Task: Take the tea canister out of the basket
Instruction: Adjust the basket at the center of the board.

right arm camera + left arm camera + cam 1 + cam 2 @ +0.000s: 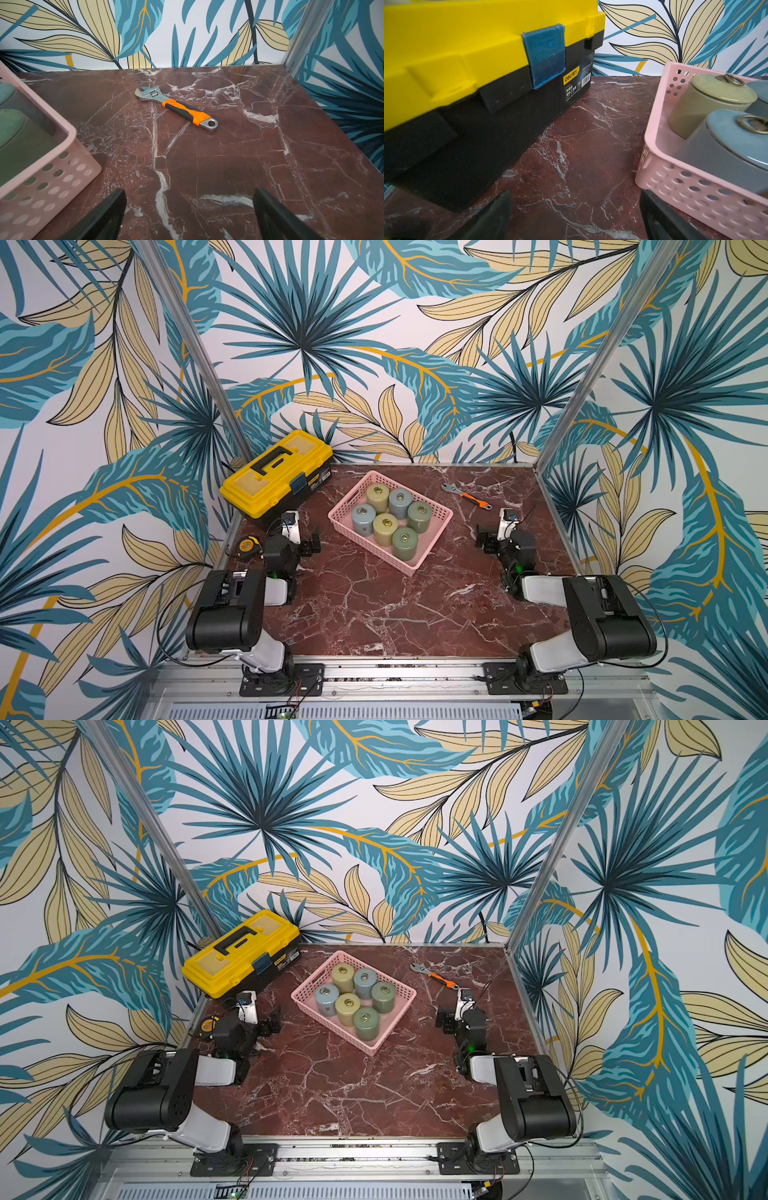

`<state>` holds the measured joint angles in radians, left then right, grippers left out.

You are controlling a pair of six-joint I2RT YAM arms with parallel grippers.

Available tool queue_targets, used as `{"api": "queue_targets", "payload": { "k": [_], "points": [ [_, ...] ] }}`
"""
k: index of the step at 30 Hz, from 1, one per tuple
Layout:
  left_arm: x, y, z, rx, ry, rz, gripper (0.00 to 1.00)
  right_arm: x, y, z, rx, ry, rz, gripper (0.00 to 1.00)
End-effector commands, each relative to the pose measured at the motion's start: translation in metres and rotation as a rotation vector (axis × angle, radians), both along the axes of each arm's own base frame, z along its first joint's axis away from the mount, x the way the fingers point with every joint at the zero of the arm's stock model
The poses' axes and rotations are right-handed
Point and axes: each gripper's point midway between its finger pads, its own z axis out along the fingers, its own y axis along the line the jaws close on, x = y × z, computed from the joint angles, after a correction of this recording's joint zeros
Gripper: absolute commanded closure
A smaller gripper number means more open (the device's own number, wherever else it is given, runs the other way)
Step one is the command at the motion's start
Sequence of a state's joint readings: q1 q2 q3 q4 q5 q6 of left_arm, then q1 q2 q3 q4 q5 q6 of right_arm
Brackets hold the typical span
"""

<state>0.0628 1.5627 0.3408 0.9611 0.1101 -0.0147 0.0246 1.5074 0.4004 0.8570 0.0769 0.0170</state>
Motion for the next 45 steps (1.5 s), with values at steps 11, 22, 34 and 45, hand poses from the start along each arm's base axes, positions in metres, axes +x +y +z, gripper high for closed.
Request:
{"api": "queue_targets", "payload": {
  "k": [11,22,34,45],
  "points": [
    [0.007,0.0,0.013,0.016,-0.041,0.002,0.0,0.001,0.001,0.003,-0.009,-0.004,0.011,0.01],
    [0.007,0.0,0.014,0.016,-0.043,0.002,0.0,0.001,0.001,0.002,-0.008,-0.003,0.01,0.01],
    [0.007,0.0,0.013,0.016,-0.041,0.001,0.0,0.002,0.001,0.003,-0.007,-0.005,0.012,0.01],
    [-0.004,0.014,0.037,0.021,-0.086,0.106,0.0,-0.002,0.002,0.022,-0.008,-0.011,0.017,0.01]
  ]
}}
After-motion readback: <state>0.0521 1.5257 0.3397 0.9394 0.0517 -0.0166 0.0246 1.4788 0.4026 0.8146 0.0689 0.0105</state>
